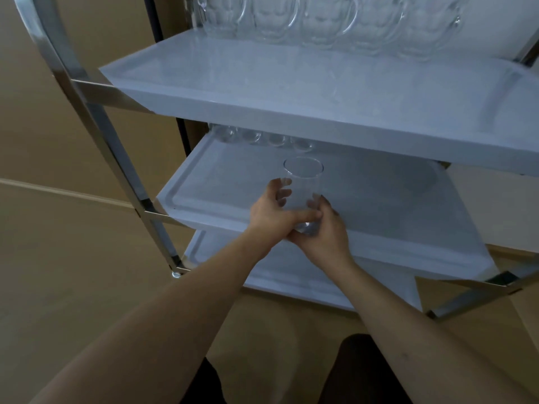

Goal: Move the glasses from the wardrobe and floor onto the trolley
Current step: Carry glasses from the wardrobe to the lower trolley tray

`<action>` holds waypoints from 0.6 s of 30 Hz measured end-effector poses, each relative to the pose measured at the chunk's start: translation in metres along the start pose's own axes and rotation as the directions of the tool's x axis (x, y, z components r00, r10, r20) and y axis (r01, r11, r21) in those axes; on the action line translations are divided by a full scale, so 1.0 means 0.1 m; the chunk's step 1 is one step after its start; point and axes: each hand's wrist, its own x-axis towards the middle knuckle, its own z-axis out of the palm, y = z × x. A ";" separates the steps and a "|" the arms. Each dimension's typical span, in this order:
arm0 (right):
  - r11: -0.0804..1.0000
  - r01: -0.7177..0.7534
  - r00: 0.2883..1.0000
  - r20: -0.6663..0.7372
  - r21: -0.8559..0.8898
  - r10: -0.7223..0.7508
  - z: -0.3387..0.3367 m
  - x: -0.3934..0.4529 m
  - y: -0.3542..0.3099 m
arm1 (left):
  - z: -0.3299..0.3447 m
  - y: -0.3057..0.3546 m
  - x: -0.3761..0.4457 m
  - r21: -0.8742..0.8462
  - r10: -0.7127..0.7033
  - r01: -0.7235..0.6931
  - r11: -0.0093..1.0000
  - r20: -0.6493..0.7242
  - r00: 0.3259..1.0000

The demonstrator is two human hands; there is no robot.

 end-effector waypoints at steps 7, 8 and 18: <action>0.997 -0.064 0.994 -0.081 0.052 0.068 -0.17 0.15 0.25 | 0.09 -0.09 0.19 0.075 0.047 -0.066 0.995 0.237 0.970; 0.998 -0.055 0.995 -0.078 0.043 0.059 -0.19 0.19 0.26 | 0.05 -0.14 0.21 0.058 0.047 -0.062 0.996 0.239 0.970; 0.997 -0.026 0.987 -0.160 -0.073 0.014 -0.18 0.76 0.44 | -0.23 -0.43 0.77 0.885 0.159 -0.229 0.406 0.178 0.971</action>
